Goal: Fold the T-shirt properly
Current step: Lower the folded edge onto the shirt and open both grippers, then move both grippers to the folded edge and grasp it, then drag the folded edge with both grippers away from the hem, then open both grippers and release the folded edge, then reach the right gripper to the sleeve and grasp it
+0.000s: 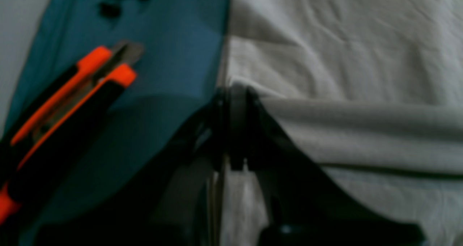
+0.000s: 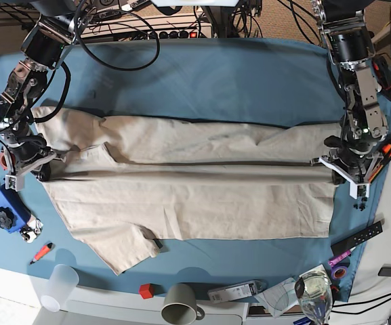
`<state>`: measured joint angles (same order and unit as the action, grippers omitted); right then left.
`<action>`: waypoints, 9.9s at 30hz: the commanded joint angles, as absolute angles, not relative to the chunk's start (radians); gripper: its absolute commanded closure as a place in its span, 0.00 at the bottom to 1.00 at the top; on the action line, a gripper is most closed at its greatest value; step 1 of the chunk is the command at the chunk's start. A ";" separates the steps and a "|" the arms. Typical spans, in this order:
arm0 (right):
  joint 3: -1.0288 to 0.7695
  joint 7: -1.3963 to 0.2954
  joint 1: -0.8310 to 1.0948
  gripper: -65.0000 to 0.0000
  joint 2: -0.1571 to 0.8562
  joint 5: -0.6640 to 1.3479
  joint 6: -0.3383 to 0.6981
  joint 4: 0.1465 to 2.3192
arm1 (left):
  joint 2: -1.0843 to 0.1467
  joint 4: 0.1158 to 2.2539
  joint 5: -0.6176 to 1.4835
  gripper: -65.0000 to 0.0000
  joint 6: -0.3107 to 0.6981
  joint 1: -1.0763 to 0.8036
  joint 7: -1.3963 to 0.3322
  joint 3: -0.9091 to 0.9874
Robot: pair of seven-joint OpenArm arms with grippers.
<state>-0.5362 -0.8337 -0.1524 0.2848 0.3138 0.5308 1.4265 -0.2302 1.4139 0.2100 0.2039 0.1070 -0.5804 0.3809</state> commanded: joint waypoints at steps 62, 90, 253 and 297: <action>-0.878 -1.149 0.040 0.67 0.442 0.665 0.551 1.616 | -0.188 1.724 0.555 0.47 0.174 -0.150 -1.050 0.566; -0.868 -1.227 0.042 0.67 0.371 0.827 0.663 1.320 | -0.180 1.778 0.640 0.47 0.238 -0.163 -1.054 0.566; -0.430 -0.841 -0.199 0.73 0.612 0.416 0.495 1.542 | -0.144 2.356 0.599 0.68 0.245 -0.640 -1.038 0.618; -0.013 -0.984 -0.530 1.00 0.466 0.256 0.437 0.740 | -0.142 2.356 0.596 0.68 0.245 -0.645 -0.986 0.618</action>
